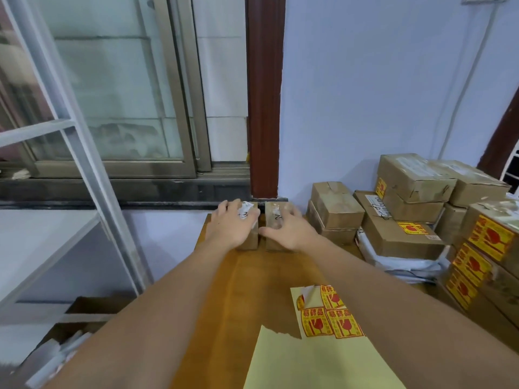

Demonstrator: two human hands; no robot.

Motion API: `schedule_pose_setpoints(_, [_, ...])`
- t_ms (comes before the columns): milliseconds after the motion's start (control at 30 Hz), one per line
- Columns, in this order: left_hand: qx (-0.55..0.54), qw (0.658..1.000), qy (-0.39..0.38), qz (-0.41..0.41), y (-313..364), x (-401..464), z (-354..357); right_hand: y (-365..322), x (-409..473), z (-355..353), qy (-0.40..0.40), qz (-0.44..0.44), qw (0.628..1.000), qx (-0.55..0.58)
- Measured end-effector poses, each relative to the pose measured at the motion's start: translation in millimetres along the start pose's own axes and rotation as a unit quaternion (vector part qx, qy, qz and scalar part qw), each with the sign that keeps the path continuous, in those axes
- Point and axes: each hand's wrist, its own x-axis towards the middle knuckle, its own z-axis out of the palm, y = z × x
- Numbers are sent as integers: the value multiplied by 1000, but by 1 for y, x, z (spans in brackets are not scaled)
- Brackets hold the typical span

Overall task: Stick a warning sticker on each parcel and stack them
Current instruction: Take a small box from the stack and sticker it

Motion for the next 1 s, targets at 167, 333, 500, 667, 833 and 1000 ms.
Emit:
schedule_pose_setpoints(167, [53, 997, -38, -31, -3, 14, 14, 9, 7, 12, 13, -6, 1000, -5])
schedule_pose_setpoints(333, [48, 995, -60, -60, -5, 19, 17, 8, 5, 18, 30, -10, 999, -6])
schedule_pose_setpoints(500, [53, 996, -51, -49, -13, -12, -1, 4, -18, 11, 72, -37, 996, 40])
schedule_pose_setpoints(667, [35, 997, -19, -68, -41, -69, -25, -13, -72, 8, 89, -56, 990, 94])
schedule_pose_setpoints(833, [6, 998, 20, -61, -59, -153, -54, -30, -148, 10, 61, -91, 989, 101])
schedule_pose_setpoints(1000, [-7, 996, 58, -66, -67, -237, -69, -40, -211, 31, 39, -104, 991, 77])
